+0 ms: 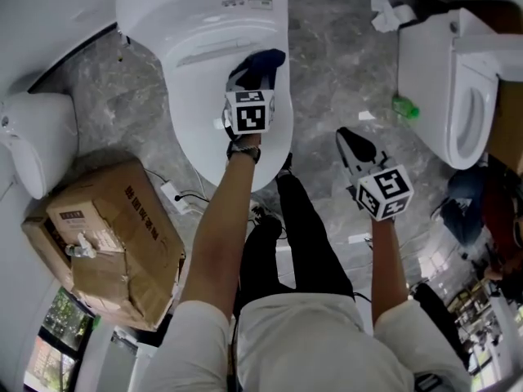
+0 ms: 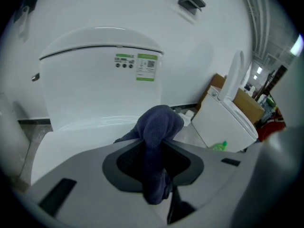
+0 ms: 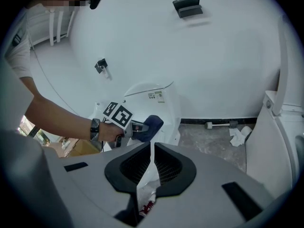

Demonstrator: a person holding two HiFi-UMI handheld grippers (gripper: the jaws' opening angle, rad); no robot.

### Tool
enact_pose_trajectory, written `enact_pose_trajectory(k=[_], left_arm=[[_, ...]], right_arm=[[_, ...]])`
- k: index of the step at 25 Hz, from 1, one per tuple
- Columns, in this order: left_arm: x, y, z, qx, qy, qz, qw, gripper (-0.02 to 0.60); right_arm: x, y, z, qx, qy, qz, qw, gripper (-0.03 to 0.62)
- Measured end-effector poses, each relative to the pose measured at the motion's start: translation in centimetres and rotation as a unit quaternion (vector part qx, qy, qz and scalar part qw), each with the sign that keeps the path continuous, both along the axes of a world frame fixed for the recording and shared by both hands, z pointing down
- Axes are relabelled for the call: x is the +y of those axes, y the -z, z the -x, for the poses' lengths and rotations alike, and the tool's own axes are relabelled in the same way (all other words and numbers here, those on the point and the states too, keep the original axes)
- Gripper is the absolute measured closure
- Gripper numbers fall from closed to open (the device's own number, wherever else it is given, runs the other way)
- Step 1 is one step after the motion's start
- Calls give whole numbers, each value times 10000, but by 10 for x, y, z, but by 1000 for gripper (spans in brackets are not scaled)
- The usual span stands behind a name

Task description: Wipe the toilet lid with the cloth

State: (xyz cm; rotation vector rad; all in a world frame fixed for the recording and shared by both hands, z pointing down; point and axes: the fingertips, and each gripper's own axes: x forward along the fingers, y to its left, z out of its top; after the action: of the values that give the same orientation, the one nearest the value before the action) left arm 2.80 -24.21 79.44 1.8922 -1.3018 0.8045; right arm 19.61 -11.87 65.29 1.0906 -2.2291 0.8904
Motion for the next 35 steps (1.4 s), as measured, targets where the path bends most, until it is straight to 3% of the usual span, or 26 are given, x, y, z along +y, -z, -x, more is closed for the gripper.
enact_pose_trajectory(k=[4,10,22,30,35], left_arm=[[25,-8,-39,-39,-542,48,9985,480],[51,-7,-25,-64,-446,-26,9990,480],[75,2,107,-341,571,6,9978,479],[105,-4,197,-368,1337,151,9902,479],[130,-9,228,-334,1633,301,9856,479]], right_arm=[[17,-1,-11,71,-100,21,9999,548],[36,-1,-12,81,-103,74,9999,548],[40,3,46,-60,298,1,9995,548],[52,2,70,31,525,28,9986,548],[58,5,85,17,597,39,9982,548]])
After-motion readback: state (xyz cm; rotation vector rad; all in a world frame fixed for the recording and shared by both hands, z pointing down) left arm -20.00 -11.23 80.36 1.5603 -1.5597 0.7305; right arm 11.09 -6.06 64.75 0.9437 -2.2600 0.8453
